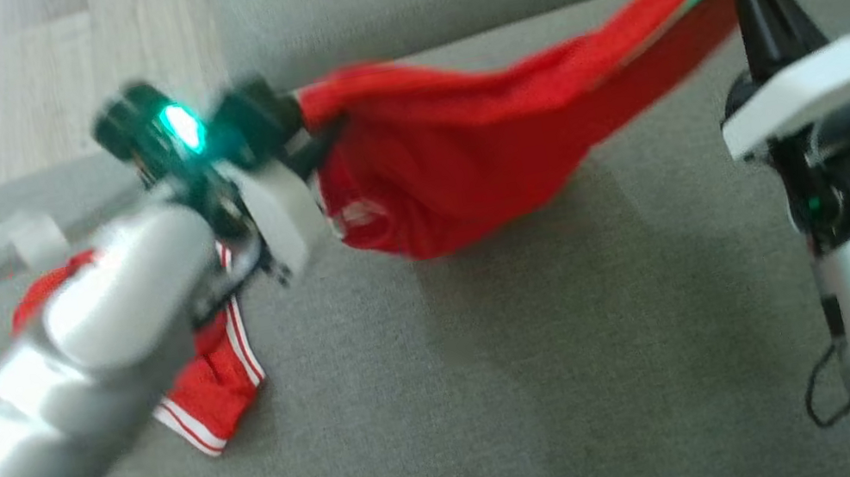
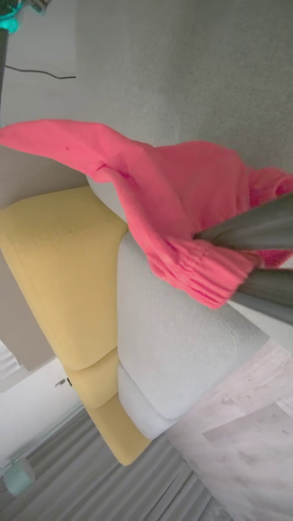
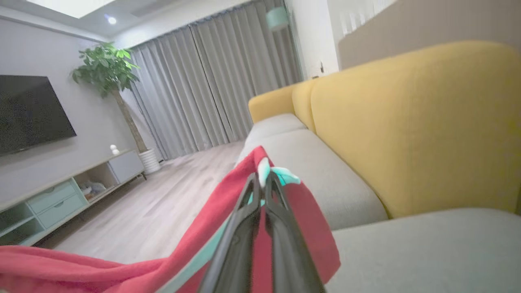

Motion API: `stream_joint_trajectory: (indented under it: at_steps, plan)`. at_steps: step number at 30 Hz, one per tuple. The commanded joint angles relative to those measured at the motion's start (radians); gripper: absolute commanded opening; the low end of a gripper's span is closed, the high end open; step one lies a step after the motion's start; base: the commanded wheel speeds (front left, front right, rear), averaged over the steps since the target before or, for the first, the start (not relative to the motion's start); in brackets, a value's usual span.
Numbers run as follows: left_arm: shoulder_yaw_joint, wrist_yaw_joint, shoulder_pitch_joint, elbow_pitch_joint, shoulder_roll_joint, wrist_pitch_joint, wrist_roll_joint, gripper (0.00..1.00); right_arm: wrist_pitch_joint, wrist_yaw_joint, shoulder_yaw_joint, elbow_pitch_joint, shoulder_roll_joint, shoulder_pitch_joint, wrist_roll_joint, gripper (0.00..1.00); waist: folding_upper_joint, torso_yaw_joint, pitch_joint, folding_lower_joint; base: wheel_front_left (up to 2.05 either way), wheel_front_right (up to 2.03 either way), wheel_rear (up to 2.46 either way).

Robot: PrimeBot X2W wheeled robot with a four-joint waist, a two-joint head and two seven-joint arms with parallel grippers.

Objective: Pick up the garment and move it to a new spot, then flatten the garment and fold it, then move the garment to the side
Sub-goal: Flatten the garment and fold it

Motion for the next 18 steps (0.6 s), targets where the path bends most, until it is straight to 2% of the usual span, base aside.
stream_joint_trajectory:
  at_steps: [1, 8, 15, 18]
  plan:
    - [0.024, 0.002, -0.098, -0.027, 0.048, 0.023, -0.042, 0.00, -0.013, 0.007, 0.029, -0.039, -0.005, -0.066, -0.005, 0.00, 0.0000, -0.007, -0.023, 0.0002, 0.00, 0.00, 0.00]
    - [-0.041, 0.002, -0.226, -0.056, 0.112, 0.079, -0.174, 0.00, -0.042, 0.007, 0.040, -0.059, -0.019, -0.114, -0.048, 0.00, 0.0000, -0.007, -0.061, 0.0002, 0.00, 0.00, 0.00]
    - [-0.064, 0.002, -0.217, -0.121, 0.155, 0.108, -0.294, 0.00, -0.018, 0.007, -0.006, -0.128, -0.023, -0.059, -0.082, 0.00, 0.0000, -0.001, -0.083, 0.0002, 0.00, 0.00, 0.00]
    - [-0.059, 0.002, -0.185, -0.156, 0.176, 0.128, -0.379, 0.00, 0.019, 0.007, -0.051, -0.148, -0.022, -0.025, -0.102, 0.00, 0.0000, -0.001, -0.083, 0.0002, 0.00, 0.00, 0.00]
